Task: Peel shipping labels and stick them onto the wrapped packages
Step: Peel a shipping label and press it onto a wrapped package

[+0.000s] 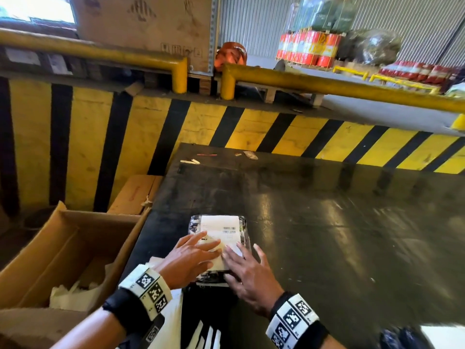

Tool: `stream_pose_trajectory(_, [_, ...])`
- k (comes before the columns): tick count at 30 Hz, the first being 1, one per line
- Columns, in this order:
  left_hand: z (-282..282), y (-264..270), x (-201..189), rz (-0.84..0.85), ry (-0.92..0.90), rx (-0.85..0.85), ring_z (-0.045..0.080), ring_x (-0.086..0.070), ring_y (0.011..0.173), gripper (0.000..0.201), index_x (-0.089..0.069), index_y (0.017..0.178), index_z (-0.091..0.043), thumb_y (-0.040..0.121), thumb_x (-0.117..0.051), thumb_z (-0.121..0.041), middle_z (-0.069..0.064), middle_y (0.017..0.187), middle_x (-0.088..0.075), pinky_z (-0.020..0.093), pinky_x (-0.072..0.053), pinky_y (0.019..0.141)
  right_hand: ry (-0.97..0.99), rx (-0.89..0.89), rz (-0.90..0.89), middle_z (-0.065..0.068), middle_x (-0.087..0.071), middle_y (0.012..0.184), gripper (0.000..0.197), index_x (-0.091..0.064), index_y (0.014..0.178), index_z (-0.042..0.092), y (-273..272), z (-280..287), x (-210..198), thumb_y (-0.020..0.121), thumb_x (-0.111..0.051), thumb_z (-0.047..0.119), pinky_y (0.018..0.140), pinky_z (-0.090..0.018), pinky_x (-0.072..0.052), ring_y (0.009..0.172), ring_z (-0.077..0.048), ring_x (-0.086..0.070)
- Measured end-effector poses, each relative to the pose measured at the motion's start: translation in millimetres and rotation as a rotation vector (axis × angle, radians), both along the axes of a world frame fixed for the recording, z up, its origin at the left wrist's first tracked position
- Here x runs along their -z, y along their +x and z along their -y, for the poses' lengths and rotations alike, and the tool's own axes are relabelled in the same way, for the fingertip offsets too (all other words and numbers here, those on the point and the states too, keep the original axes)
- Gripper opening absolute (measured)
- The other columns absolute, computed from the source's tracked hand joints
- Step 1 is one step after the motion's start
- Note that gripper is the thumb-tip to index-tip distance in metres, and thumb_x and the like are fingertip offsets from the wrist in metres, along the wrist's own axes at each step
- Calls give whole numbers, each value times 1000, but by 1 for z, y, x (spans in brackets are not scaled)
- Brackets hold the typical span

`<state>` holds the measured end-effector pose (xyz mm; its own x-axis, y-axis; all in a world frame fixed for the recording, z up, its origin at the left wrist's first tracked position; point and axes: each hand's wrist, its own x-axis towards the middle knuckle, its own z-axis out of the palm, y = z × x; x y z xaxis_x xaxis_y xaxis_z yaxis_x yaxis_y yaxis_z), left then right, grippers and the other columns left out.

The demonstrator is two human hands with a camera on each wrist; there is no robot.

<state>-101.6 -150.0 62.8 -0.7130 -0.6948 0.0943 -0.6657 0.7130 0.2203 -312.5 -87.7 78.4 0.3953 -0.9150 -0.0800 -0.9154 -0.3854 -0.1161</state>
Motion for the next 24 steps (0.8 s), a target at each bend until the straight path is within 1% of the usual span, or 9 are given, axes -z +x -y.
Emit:
stream_pose_trajectory(1, [1,3,3,-8,-4,-6,20,-11,146,44,-47,134,-38,96,-29,-50,-19,150,-27,47,-18,117,41,55,-38,12,-41,147,65,-44,138,28,-1,-5,2,96,-2,55,115,-52,-15,138,-15,-36])
stream_pose_trajectory(2, [2,4,5,-14,-13,-5,20,-11,146,53,-46,134,-39,92,-20,-57,-21,149,-26,45,-17,117,1,83,-57,14,-48,142,50,-48,134,31,-7,-9,9,97,-20,49,111,-51,-20,132,-15,-46])
stream_pose_trajectory(4, [2,5,8,-10,-13,-5,20,-9,146,64,-45,136,-39,87,-11,-63,-23,149,-22,42,-13,116,-89,73,-56,16,-51,139,48,-48,132,33,-21,-13,19,87,-37,46,108,-48,-13,129,-16,-49])
stream_pose_trajectory(8, [-1,3,9,4,2,-24,22,-6,146,58,-42,138,-37,91,-18,-60,-20,151,-19,44,-15,117,-183,47,-92,12,-51,140,48,-52,131,30,-30,-18,17,87,-38,45,110,-44,-2,134,-20,-43])
stream_pose_trajectory(10, [-4,1,9,0,-5,-39,24,-8,146,44,-42,139,-35,97,-33,-46,-16,153,-22,44,-16,117,-195,37,-135,10,-52,139,48,-54,128,29,-20,-21,13,89,-35,47,110,-45,-7,134,-20,-43])
stream_pose_trajectory(13, [-5,1,12,-27,-68,-37,26,-18,144,40,-46,137,-33,96,-45,-34,-12,151,-32,46,-25,114,-212,4,-158,10,-50,141,52,-52,130,27,0,-26,16,90,-34,53,108,-46,-13,134,-19,-43])
stream_pose_trajectory(17, [-5,4,15,2,-62,-58,23,-16,145,47,-44,138,-36,95,-29,-49,-14,151,-30,43,-22,114,-179,26,-183,8,-42,147,56,-45,137,24,3,-32,26,95,-24,54,106,-47,-18,136,-24,-40])
stream_pose_trajectory(21, [-9,1,12,19,-44,-63,22,-7,146,43,-37,141,-35,98,-39,-39,-14,153,-23,41,-14,117,-191,16,-182,7,-39,149,60,-43,139,23,-13,-38,29,86,-37,51,110,-49,-10,139,-25,-34])
stream_pose_trajectory(24, [-12,-1,7,35,-33,-79,19,-1,147,45,-31,144,-36,99,-37,-37,-16,155,-17,36,-6,118,-182,53,-148,8,-38,148,56,-46,136,24,-19,-42,27,86,-39,49,112,-46,-1,140,-21,-23])
